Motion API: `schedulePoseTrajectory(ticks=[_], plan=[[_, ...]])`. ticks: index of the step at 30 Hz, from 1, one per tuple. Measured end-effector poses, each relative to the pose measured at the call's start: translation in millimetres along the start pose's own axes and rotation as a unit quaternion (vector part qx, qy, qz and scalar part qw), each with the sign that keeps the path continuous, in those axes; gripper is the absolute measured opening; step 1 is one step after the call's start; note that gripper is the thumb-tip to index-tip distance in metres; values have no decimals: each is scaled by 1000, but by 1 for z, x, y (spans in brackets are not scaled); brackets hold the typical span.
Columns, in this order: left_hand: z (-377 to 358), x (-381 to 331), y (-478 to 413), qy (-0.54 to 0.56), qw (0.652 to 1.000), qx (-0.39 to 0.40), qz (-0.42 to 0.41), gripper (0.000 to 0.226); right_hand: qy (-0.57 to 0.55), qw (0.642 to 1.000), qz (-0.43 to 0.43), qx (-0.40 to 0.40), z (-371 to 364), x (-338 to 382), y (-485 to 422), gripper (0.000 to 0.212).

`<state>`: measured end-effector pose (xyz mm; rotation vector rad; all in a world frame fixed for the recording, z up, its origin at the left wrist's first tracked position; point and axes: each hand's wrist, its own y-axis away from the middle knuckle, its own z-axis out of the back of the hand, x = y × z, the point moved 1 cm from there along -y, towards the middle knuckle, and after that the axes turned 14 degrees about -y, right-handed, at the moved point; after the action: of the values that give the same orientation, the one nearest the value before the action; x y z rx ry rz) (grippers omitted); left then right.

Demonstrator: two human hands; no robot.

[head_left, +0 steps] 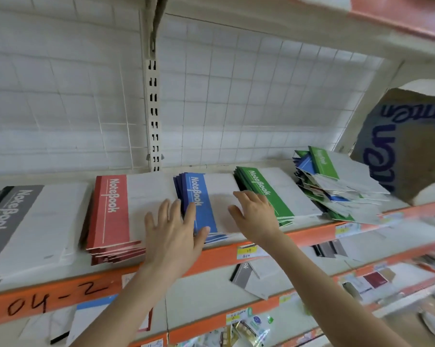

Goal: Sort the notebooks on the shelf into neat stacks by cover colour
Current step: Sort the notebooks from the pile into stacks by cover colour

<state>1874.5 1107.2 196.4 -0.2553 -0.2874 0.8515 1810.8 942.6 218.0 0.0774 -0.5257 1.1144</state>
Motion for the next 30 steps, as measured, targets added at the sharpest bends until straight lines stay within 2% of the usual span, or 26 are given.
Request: schedulePoseTrajectory(ticks=[4, 8, 13, 18, 21, 23, 25, 30], plan=[[8, -46, -33, 16, 998, -36, -43, 60, 13, 999, -26, -28, 29, -49, -2, 40], [9, -98, -68, 8, 996, -57, -73, 59, 30, 997, -49, -53, 65, -108, -12, 45], [9, -152, -107, 2, 994, -66, -84, 56, 66, 991, -85, -85, 113, -186, -39, 42], [4, -185, -132, -25, 995, -55, -78, 50, 66, 988, -124, -56, 147, -250, -64, 43], [-1, -190, -138, -40, 995, -36, -88, 43, 43, 989, -138, 1, 157, -268, -75, 38], [-5, -200, -145, -50, 995, -41, -81, 39, 37, 989, -134, 43, 166, -279, -81, 33], [-7, -200, -147, -54, 994, -39, -82, 39, 99, 989, -89, 69, 166, -280, -84, 31], [-11, -212, -151, -67, 991, -62, -102, 47, 215, 976, 7, 27, 159, -288, -88, 26]])
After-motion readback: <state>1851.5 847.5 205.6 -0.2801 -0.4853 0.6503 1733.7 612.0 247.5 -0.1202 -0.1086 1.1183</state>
